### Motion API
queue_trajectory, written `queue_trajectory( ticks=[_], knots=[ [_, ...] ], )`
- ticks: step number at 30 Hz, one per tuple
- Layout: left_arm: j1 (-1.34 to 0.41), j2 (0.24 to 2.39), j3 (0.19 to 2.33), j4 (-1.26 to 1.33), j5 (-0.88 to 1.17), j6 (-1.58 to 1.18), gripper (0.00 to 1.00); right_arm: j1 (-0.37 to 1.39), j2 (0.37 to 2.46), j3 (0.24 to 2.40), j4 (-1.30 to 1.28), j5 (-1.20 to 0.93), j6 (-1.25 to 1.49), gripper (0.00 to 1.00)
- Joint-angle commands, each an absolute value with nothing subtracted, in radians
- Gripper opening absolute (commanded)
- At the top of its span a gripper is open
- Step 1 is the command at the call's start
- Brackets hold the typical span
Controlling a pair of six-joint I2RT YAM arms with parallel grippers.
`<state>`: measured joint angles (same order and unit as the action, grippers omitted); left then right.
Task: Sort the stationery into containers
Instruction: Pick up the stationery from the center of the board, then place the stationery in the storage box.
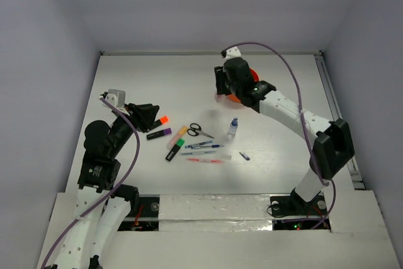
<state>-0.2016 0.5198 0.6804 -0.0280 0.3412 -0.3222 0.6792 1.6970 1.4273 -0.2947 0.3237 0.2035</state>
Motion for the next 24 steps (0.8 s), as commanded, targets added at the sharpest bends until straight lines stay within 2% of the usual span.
queue_trajectory(
  ticks=[1,5,12,24],
  knots=[
    [-0.206,0.509,0.696,0.009,0.353,-0.318,0.28,0.606,1.56,1.503,-0.239,0.324,0.175,0.2],
    [-0.206,0.514,0.693,0.009,0.35,-0.319,0.28,0.505,1.505,1.485,-0.199,0.256,0.189,0.18],
    [-0.206,0.515,0.695,0.009,0.35,-0.318,0.28,0.414,1.56,1.539,-0.199,0.265,0.17,0.18],
    [-0.206,0.523,0.695,0.011,0.35,-0.318,0.28,0.377,1.678,1.595,-0.172,0.258,0.146,0.18]
  ],
)
